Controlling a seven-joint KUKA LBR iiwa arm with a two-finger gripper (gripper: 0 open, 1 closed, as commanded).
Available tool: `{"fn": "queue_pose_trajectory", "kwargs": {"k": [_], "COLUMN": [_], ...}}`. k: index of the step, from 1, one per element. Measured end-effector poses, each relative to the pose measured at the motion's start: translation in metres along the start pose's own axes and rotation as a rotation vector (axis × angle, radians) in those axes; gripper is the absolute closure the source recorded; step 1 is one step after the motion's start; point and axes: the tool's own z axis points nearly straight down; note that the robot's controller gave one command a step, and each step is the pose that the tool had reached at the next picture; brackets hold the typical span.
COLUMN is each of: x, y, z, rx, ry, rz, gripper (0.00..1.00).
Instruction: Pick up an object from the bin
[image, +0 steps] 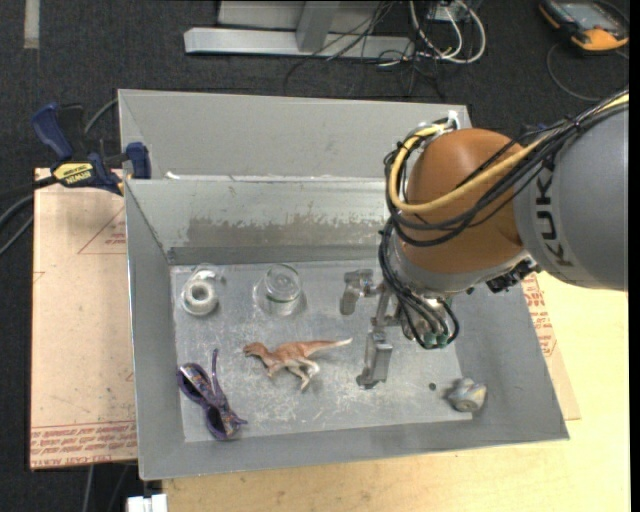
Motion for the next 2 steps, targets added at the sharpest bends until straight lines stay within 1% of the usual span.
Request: {"fn": "queue_pose_trajectory", "kwargs": {"k": [1,2], "x": [-0.002,0.004], "y": [-0.001,0.017], "z": [-0.004,0.103], "rx": [-0.001,-0.001], "ry": [-0.008,-0.007], "rz": [0.003,-0.107], "gripper": [0.0,0.0]}}
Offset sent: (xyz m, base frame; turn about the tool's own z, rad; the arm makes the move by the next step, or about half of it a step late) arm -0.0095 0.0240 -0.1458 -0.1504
